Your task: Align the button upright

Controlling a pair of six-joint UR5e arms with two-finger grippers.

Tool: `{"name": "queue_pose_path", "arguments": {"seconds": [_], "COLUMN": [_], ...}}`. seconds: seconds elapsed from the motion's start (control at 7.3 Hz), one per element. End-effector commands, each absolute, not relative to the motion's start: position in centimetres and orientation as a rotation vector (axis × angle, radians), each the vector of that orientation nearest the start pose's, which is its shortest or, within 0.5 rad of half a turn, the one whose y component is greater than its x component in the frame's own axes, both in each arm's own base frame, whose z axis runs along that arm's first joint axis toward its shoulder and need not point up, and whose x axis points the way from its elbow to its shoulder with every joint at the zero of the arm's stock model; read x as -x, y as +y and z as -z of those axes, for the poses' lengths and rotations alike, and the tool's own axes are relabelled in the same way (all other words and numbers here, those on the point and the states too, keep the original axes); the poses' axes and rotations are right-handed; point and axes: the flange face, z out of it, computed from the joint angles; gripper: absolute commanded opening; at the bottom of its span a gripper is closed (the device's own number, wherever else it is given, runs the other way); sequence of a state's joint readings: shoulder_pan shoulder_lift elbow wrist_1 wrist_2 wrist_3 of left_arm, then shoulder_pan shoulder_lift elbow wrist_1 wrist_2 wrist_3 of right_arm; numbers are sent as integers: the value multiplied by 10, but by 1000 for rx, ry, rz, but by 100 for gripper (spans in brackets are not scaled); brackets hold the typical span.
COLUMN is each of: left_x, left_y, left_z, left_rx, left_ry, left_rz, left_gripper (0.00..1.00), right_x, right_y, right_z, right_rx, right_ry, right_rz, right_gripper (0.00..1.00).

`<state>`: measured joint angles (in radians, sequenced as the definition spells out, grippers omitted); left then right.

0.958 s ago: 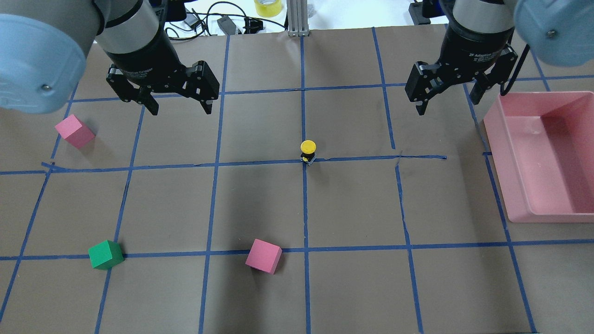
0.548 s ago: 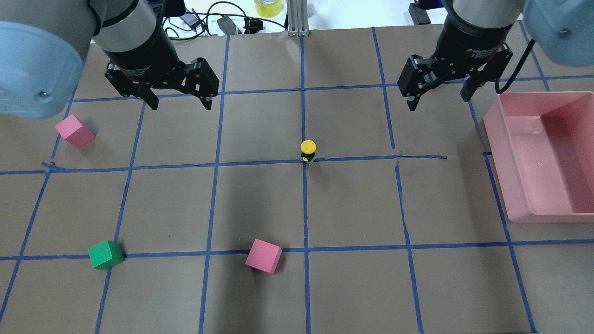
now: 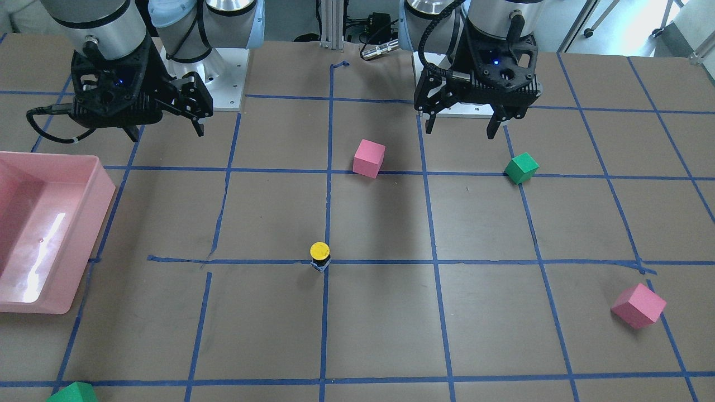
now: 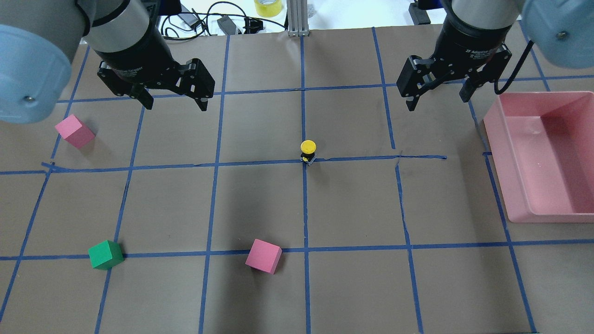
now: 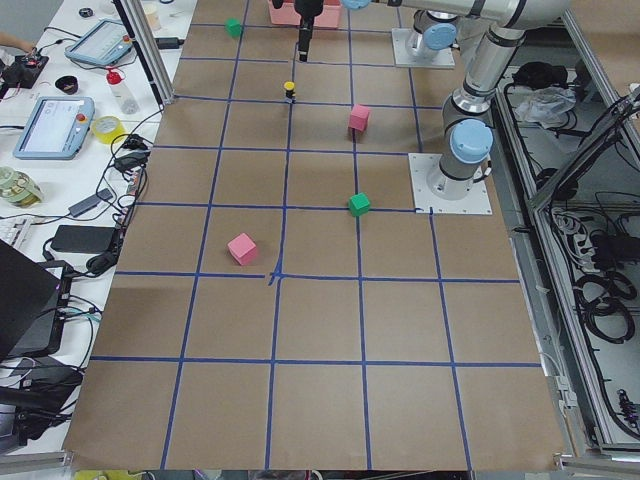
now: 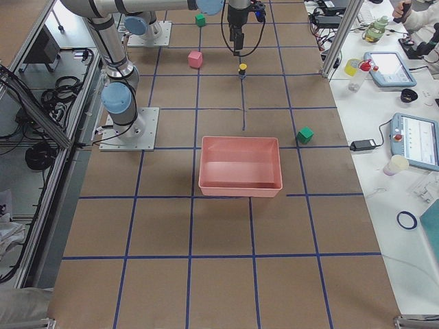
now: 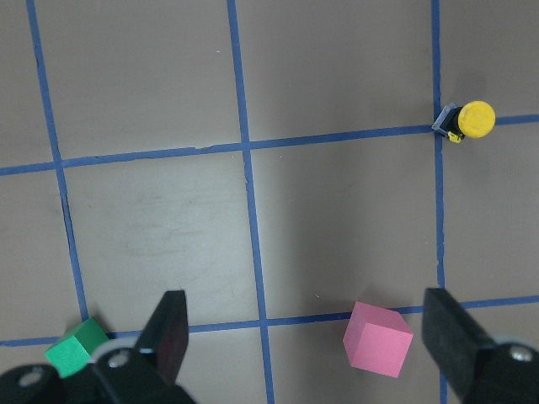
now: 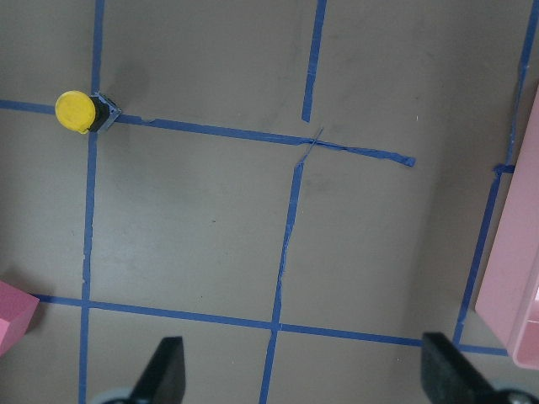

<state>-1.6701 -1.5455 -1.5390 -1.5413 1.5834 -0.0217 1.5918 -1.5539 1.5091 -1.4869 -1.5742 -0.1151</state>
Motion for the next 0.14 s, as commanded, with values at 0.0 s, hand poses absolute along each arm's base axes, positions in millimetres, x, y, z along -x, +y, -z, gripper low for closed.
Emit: {"name": "queue_pose_path", "arguments": {"seconds": [0.0], "left_x": [180], "left_y": [-472], "left_z": [-520], "left_rx": [-121], "left_ry": [3128], "left_rz": [136], "left_gripper": [100], "right_x": [-142], "right_y": [-491], "right_z": [-498], "right_rx": [203], "right_ry": [3140], "right_rz": [-75], "right_gripper": [100]}}
